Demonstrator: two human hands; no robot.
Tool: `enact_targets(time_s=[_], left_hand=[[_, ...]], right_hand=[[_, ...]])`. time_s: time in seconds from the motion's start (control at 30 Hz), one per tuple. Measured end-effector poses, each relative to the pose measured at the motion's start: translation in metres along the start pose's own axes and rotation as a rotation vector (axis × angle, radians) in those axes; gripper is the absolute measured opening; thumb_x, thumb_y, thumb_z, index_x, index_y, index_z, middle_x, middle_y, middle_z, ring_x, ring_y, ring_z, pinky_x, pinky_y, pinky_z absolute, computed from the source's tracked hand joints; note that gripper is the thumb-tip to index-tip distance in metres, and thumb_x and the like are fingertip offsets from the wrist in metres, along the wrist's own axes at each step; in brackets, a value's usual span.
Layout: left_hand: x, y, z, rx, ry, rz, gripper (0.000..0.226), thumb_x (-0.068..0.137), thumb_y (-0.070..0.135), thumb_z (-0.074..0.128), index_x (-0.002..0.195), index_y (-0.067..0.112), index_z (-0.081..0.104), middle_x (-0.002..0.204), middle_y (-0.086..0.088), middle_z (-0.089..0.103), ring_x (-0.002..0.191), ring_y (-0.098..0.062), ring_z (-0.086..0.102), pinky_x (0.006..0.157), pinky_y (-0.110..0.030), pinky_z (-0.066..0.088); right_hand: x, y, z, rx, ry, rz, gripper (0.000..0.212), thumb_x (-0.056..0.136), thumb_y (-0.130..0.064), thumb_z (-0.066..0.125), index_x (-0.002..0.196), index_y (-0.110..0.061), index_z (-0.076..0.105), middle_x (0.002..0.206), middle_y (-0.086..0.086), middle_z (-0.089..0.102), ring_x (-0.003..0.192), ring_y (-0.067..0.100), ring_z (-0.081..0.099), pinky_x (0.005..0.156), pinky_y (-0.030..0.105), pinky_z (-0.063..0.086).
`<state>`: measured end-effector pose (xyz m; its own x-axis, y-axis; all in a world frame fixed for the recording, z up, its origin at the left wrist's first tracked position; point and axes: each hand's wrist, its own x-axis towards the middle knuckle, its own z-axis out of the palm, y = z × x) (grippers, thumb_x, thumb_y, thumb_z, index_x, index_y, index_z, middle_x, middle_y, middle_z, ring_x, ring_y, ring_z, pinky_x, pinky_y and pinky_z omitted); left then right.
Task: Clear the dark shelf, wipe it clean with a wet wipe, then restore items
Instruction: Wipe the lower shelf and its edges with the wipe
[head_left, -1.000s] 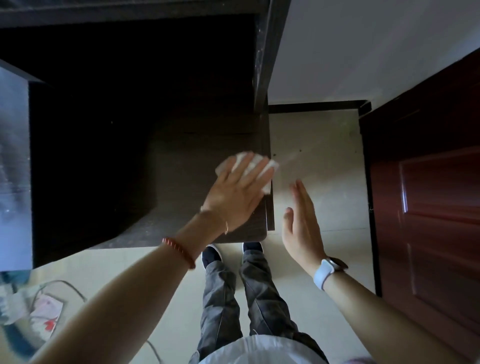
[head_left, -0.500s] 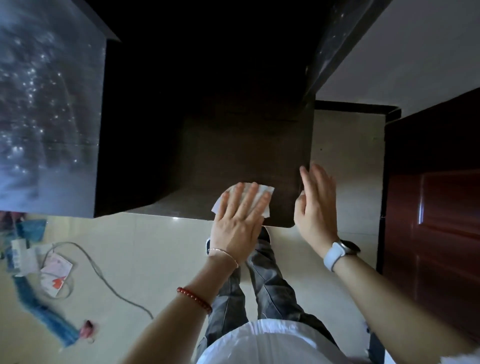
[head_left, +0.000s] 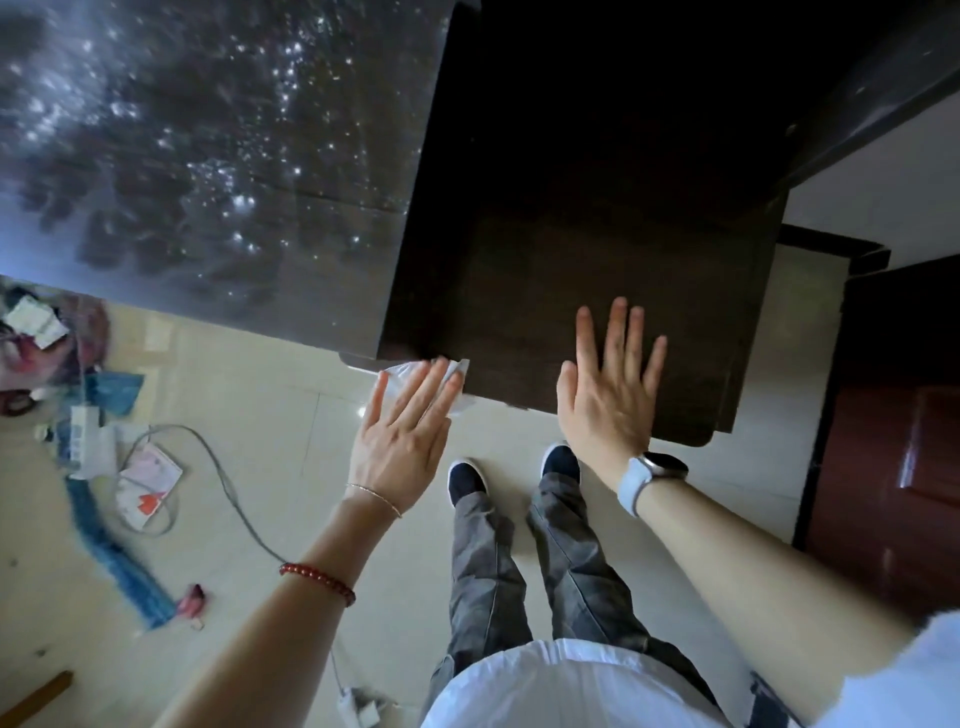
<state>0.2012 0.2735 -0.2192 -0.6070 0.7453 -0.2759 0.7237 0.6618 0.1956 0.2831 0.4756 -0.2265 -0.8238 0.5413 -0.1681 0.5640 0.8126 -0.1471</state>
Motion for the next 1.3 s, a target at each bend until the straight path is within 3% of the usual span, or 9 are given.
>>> enact_targets(time_s=[0.33, 0.5, 0.67, 0.77, 0.87, 0.97, 1.07, 1.17, 1.3], left_hand=[[-0.012, -0.047, 0.007, -0.113, 0.168, 0.077, 0.045, 0.098, 0.024, 0.021, 0.140, 0.010, 0.027, 0.146, -0.006, 0.028, 0.142, -0.014, 0.004, 0.116, -0.040, 0.005], [-0.011, -0.048, 0.012, -0.165, 0.321, -0.095, 0.044, 0.094, 0.015, 0.034, 0.136, 0.002, 0.033, 0.142, -0.017, 0.036, 0.136, -0.025, 0.021, 0.116, -0.036, 0.009], [-0.004, -0.032, 0.016, -0.292, 0.499, -0.245, 0.040, 0.084, -0.008, 0.056, 0.124, -0.004, 0.051, 0.132, -0.020, 0.049, 0.128, -0.032, 0.035, 0.101, -0.040, 0.039], [0.002, -0.029, 0.006, -0.382, 0.593, -0.321, 0.028, 0.083, -0.007, 0.059, 0.110, 0.000, 0.064, 0.119, -0.015, 0.060, 0.119, -0.028, 0.047, 0.096, -0.024, 0.042], [0.010, -0.021, -0.014, -0.452, 0.652, -0.446, 0.016, 0.085, -0.003, 0.055, 0.093, 0.001, 0.070, 0.098, -0.015, 0.070, 0.092, -0.021, 0.066, 0.073, -0.014, 0.040], [0.013, 0.008, -0.028, -0.590, 0.619, -0.519, 0.021, 0.089, 0.002, 0.041, 0.094, -0.008, 0.060, 0.084, -0.023, 0.058, 0.076, -0.022, 0.051, 0.062, -0.016, 0.028], [0.014, 0.042, -0.037, -0.735, 0.538, -0.584, 0.030, 0.092, 0.012, 0.031, 0.096, -0.007, 0.053, 0.080, -0.014, 0.051, 0.071, -0.026, 0.047, 0.060, -0.021, 0.026], [0.026, 0.058, -0.043, -0.707, 0.404, -0.650, 0.026, 0.097, 0.016, 0.034, 0.101, -0.004, 0.050, 0.079, -0.026, 0.059, 0.070, -0.046, 0.053, 0.057, -0.032, 0.024], [0.065, 0.077, -0.060, -0.390, 0.372, -0.372, 0.022, 0.093, 0.027, 0.044, 0.106, 0.009, 0.047, 0.071, -0.016, 0.064, 0.059, -0.038, 0.060, 0.048, -0.030, 0.037]], right_hand=[[0.001, -0.012, 0.000, 0.003, 0.034, 0.086, 0.057, 0.089, -0.032, 0.024, 0.142, -0.013, 0.027, 0.150, 0.022, 0.020, 0.140, 0.035, 0.013, 0.111, 0.052, 0.003], [0.001, -0.011, -0.002, 0.009, 0.022, 0.083, 0.057, 0.089, -0.033, 0.022, 0.142, -0.013, 0.027, 0.150, 0.022, 0.021, 0.140, 0.035, 0.013, 0.111, 0.051, 0.002], [0.001, -0.010, -0.004, 0.037, 0.008, 0.084, 0.059, 0.087, -0.035, 0.021, 0.142, -0.014, 0.027, 0.151, 0.020, 0.019, 0.140, 0.034, 0.011, 0.111, 0.050, 0.000], [0.002, -0.007, -0.006, 0.070, -0.014, 0.079, 0.062, 0.086, -0.038, 0.018, 0.144, -0.016, 0.024, 0.153, 0.018, 0.014, 0.141, 0.031, 0.006, 0.111, 0.047, -0.005], [0.002, -0.006, -0.008, 0.103, -0.023, 0.067, 0.061, 0.086, -0.037, 0.022, 0.144, -0.017, 0.024, 0.153, 0.016, 0.012, 0.142, 0.030, 0.003, 0.111, 0.046, -0.007], [0.001, -0.004, -0.010, 0.169, -0.034, 0.060, 0.060, 0.086, -0.032, 0.030, 0.143, -0.017, 0.025, 0.153, 0.016, 0.012, 0.142, 0.029, 0.002, 0.111, 0.044, -0.008], [0.000, 0.003, -0.015, 0.208, -0.032, 0.019, 0.059, 0.085, -0.030, 0.027, 0.142, -0.015, 0.029, 0.153, 0.015, 0.015, 0.142, 0.028, 0.004, 0.111, 0.043, -0.006], [0.001, 0.017, -0.018, 0.236, -0.032, -0.058, 0.054, 0.085, -0.020, 0.032, 0.139, -0.013, 0.036, 0.151, 0.015, 0.021, 0.141, 0.025, 0.010, 0.113, 0.042, 0.001], [0.010, 0.041, -0.023, 0.289, 0.017, -0.157, 0.048, 0.085, -0.013, 0.028, 0.127, -0.005, 0.050, 0.143, 0.015, 0.039, 0.136, 0.028, 0.029, 0.112, 0.045, 0.016]])
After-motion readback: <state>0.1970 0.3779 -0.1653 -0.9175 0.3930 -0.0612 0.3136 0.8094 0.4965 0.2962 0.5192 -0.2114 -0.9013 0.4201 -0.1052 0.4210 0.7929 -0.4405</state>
